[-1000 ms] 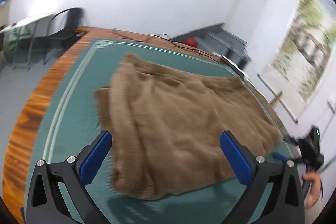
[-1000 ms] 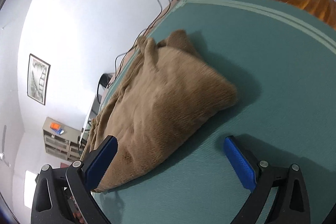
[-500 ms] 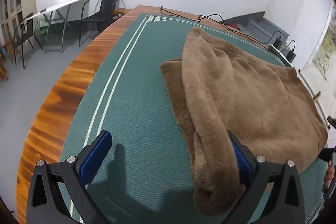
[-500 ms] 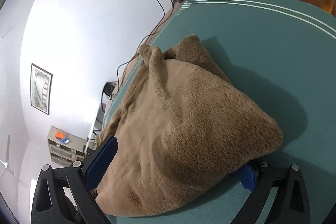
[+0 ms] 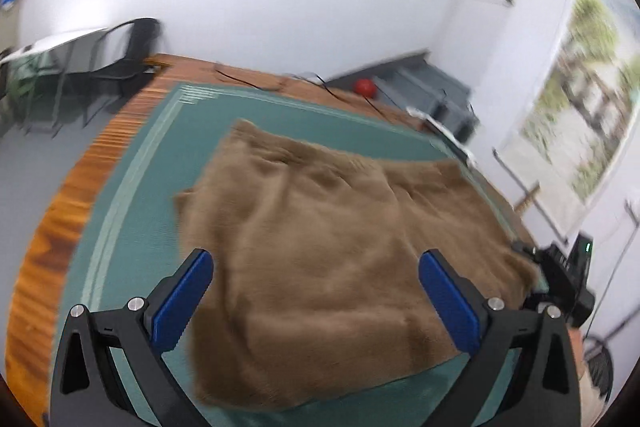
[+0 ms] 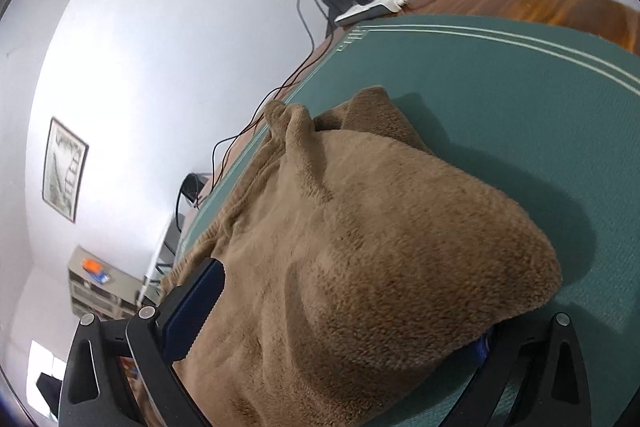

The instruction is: Fold towel

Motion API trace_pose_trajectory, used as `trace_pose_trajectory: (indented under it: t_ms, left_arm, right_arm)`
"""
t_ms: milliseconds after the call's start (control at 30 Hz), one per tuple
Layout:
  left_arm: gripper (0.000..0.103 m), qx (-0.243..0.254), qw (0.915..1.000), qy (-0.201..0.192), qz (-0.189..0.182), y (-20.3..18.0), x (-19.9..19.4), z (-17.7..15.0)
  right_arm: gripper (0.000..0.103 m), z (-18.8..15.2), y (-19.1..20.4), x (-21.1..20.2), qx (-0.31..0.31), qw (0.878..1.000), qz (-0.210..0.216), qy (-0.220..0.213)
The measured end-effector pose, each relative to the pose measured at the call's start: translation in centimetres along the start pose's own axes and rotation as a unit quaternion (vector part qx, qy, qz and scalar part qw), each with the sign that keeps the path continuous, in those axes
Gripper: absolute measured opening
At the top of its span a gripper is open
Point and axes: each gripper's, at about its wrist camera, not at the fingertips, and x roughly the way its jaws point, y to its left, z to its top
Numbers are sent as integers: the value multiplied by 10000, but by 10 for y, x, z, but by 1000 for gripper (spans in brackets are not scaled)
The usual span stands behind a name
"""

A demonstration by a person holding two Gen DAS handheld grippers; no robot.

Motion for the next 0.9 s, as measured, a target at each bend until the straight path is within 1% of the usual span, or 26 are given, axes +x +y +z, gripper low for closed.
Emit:
trace_pose_trajectory:
  t_ms: [33, 100, 133, 167, 200, 233, 267, 333, 433, 467, 533, 567, 667, 700, 767, 800, 833, 867, 900]
  left_arm:
    - [103, 53, 9999, 126, -3, -4, 11, -1]
    - [103, 1, 9990, 436, 50, -2, 33, -3]
    - [103, -18, 9982, 574, 173, 2, 43, -6]
    - [103, -38, 9975, 639, 298, 7, 48, -9]
    - [103, -58, 9966, 699, 422, 12, 51, -12]
    - [103, -78, 9956, 759, 546, 17, 55, -15]
    - [103, -98, 9954, 779, 556, 22, 56, -17]
    - [103, -89, 9956, 767, 527, 24, 56, -19]
    - [103, -85, 9959, 759, 484, 21, 51, -20]
    - [103, -84, 9960, 756, 469, 21, 50, -20]
    - [103, -82, 9962, 750, 440, 19, 47, -20]
    - [103, -83, 9963, 741, 429, 19, 48, -19]
    - [103, -104, 9963, 741, 418, 22, 52, -21]
    - [103, -106, 9963, 737, 418, 23, 53, -21]
    - [103, -91, 9966, 708, 407, 22, 54, -22]
    - [103, -88, 9967, 699, 396, 22, 54, -22]
    - [103, -85, 9968, 689, 386, 22, 54, -22]
    - [103, -88, 9970, 680, 366, 23, 53, -23]
    - [103, -91, 9971, 670, 345, 23, 53, -23]
  right_arm:
    - [101, 0, -1, 0, -24, 10000, -10, 18]
    - [95, 2, -4, -1, -19, 10000, -29, 53]
    - [88, 3, -6, -1, -21, 10000, -44, 71]
    - [77, 4, -8, -1, -44, 9999, -71, 88]
    - [72, 4, -10, -1, -77, 9999, -104, 106]
    - [60, 5, -14, -1, -96, 9998, -118, 120]
    - [53, 6, -19, -2, -107, 9998, -118, 132]
    - [52, 7, -25, -3, -127, 9998, -34, 169]
    - [53, 7, -21, -3, -284, 9993, -142, 203]
    - [53, 8, -21, -4, -248, 9993, -160, 223]
    - [53, 9, -23, -5, 61, 9997, -48, 239]
    - [53, 10, -20, -5, 109, 9997, 16, 197]
    - [54, 12, -8, -8, 19, 9999, 134, 57]
    - [56, 13, -5, -9, -42, 9999, 152, 20]
    - [68, 12, -2, -6, -59, 9999, 147, 33]
    - [71, 11, -2, -3, -66, 9999, 145, 60]
    - [79, 10, -2, 1, -91, 9998, 142, 105]
    - [81, 8, -3, 2, -118, 9997, 121, 164]
    - [81, 8, -4, 3, -153, 9997, 93, 170]
